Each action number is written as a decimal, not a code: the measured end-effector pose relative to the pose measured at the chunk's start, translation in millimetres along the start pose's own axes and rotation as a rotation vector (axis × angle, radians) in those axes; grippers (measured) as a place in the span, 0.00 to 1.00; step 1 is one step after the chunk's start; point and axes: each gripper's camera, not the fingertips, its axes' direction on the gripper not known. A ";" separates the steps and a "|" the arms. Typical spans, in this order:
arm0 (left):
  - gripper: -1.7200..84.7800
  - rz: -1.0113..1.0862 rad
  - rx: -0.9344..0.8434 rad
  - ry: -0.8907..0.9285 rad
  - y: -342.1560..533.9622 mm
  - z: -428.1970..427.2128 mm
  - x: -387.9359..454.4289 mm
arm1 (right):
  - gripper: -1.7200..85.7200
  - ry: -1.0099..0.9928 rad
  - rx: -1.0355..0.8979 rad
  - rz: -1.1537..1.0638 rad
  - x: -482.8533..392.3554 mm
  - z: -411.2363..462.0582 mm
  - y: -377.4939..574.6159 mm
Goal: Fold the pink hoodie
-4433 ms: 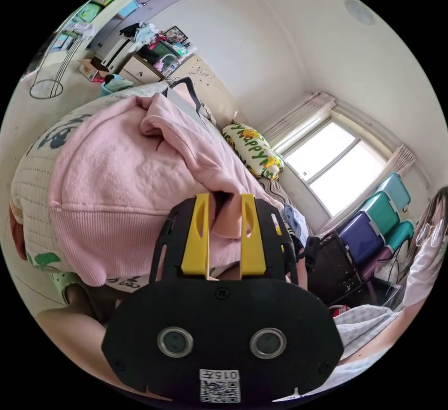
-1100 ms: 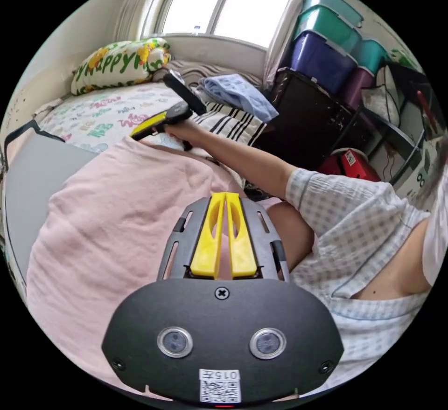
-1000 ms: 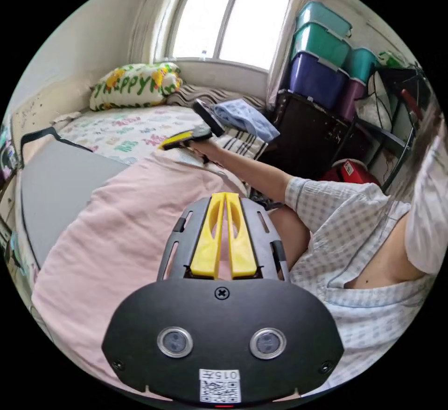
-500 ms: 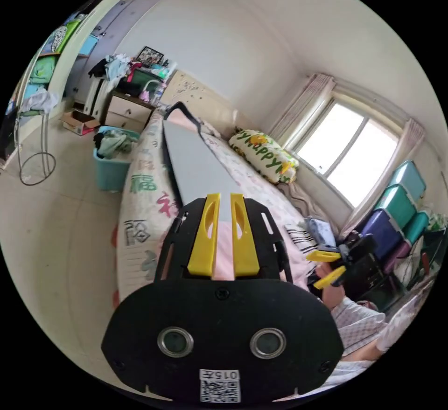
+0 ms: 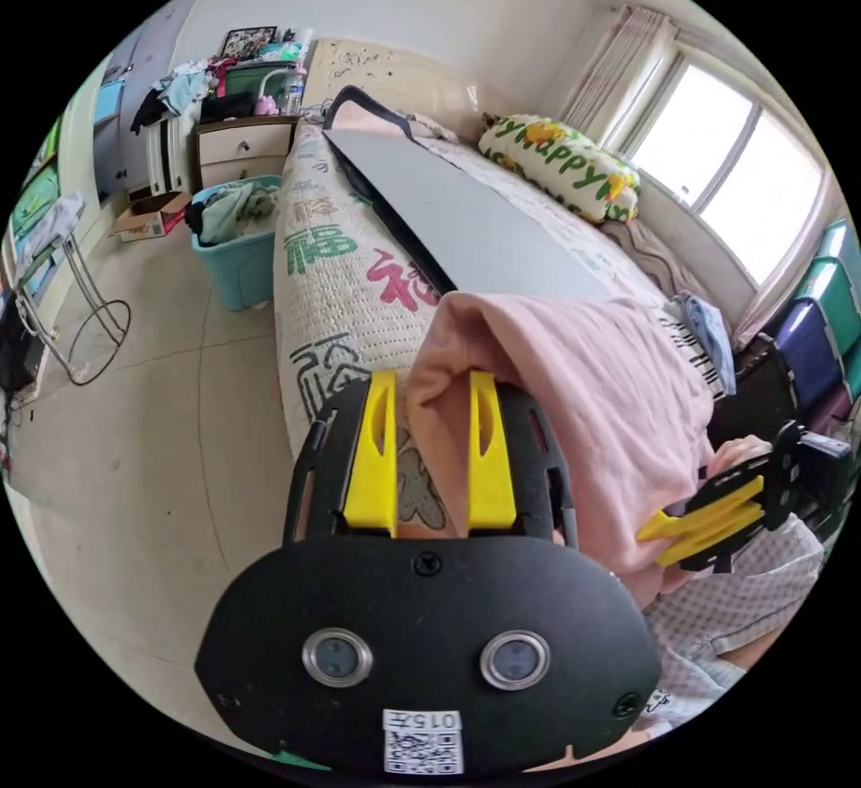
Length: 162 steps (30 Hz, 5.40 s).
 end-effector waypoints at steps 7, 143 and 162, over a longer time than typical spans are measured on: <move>0.17 0.035 -0.031 -0.140 -7.4 8.9 14.0 | 0.04 -0.252 0.142 0.004 20.6 -22.7 30.3; 0.16 0.743 -0.611 0.030 -287.3 352.6 631.8 | 0.09 -0.324 0.916 1.048 106.3 -65.1 708.9; 0.05 0.759 -0.453 -0.041 -272.2 324.5 591.1 | 0.04 -0.239 0.976 1.100 62.1 -46.9 705.0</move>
